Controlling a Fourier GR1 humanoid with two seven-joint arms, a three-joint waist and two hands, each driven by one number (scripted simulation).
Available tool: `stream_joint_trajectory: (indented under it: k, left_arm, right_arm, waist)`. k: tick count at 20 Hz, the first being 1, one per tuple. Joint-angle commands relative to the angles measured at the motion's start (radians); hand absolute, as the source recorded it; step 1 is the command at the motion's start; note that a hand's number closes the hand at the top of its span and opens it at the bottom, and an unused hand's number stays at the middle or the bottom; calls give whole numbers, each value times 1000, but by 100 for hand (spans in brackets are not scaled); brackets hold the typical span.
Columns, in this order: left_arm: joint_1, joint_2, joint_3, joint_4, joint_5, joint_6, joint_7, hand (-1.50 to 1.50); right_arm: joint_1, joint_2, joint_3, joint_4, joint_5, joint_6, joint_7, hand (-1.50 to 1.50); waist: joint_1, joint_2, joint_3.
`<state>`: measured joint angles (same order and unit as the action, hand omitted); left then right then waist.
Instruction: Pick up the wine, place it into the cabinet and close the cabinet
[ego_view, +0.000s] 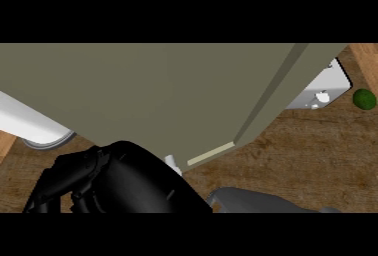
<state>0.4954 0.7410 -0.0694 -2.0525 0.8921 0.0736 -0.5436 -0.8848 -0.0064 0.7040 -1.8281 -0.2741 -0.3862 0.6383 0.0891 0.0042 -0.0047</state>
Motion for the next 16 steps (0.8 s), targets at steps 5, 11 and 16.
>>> stream_joint_trajectory:
  k: [5,11,16]
  left_arm:
    - [6,36,102,44,59,-93,19,-150]
    - [-6,51,140,47,85,-119,35,-150]
    - [12,55,217,40,137,-137,59,-150]
  right_arm:
    - [-353,6,-143,439,-219,44,-146,150]
    - [-376,6,-152,525,-572,336,-24,150]
    - [-388,6,-241,797,-605,441,-161,150]
  waist:
    - [8,10,1]
    - [18,15,2]
    - [-12,9,3]
